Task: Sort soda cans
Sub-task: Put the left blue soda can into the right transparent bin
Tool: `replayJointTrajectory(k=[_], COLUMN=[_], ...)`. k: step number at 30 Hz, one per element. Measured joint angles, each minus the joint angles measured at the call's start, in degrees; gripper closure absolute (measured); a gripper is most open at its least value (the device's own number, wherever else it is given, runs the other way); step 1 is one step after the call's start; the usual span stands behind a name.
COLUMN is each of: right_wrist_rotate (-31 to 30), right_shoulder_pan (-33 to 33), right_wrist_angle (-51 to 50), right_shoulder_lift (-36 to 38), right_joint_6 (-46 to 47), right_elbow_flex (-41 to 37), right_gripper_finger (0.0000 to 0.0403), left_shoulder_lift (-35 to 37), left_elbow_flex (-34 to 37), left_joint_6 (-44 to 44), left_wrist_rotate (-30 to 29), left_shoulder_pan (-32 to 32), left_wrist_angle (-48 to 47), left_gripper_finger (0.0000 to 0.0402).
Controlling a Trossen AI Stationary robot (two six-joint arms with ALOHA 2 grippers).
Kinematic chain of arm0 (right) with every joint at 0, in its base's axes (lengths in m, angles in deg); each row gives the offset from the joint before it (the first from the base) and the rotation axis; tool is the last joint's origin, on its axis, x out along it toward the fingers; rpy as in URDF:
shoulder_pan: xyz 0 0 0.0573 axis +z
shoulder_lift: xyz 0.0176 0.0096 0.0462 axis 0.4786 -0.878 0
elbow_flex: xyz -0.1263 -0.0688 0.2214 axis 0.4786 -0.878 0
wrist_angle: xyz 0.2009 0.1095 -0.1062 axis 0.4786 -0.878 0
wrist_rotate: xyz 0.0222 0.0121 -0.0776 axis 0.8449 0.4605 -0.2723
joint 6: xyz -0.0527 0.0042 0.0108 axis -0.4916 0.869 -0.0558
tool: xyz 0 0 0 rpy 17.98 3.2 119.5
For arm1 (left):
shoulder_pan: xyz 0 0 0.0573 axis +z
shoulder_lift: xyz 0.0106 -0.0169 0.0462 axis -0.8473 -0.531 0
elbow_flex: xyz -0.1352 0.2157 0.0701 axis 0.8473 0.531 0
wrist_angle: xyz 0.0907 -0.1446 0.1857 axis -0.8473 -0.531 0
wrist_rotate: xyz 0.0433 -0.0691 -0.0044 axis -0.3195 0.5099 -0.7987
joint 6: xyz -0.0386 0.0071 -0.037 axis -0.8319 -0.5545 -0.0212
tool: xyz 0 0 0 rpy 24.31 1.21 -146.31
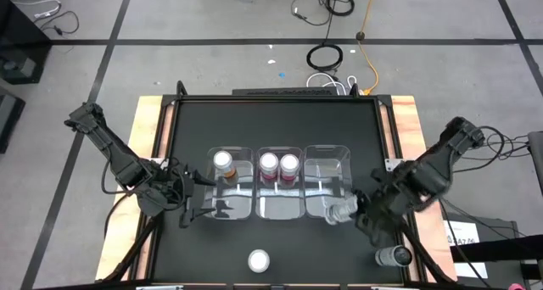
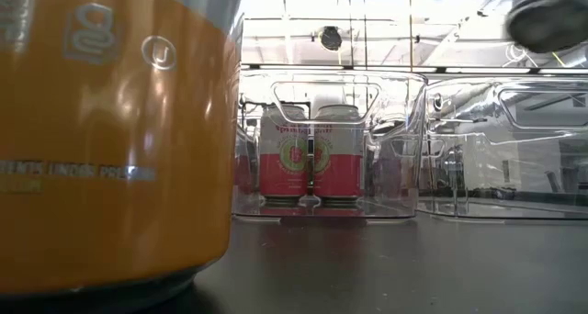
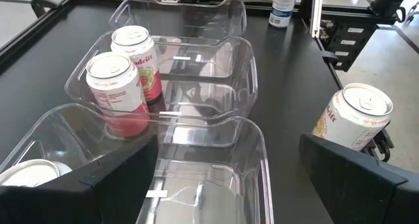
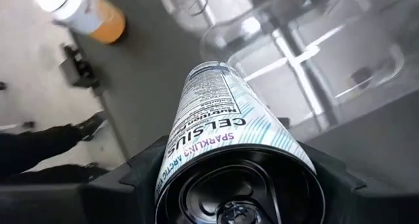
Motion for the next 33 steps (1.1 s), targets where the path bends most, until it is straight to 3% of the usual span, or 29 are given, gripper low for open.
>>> replayJointTrajectory(k=[11,18,33], right_wrist_rotate=[3.2,6.5,10.1], right_shoulder_pan=[-18.3,-28.4,-44.1], right_wrist_angle=[-2.1,-5.0,0.6], right_shoulder_lift=[-0.6,-5.3,-16.2], right_joint_6=[-18.1,-29.7,-48.9], right_elbow_flex=[0.1,0.1,0.1], right_gripper_finger=[0.0161,0.0156,0.0152], left_shoulder_lift=[0.0,0.0,0.0], left_elbow_flex=[0.0,0.0,0.0], left_joint_6=[0.0,0.4,0.5], left_wrist_rotate=[0.0,0.0,0.0], left_shoulder_pan=[0.0,0.0,0.0], left_wrist_angle=[0.0,-0.5,-0.7], left_gripper_finger=[0.0022,0.0022,0.0022])
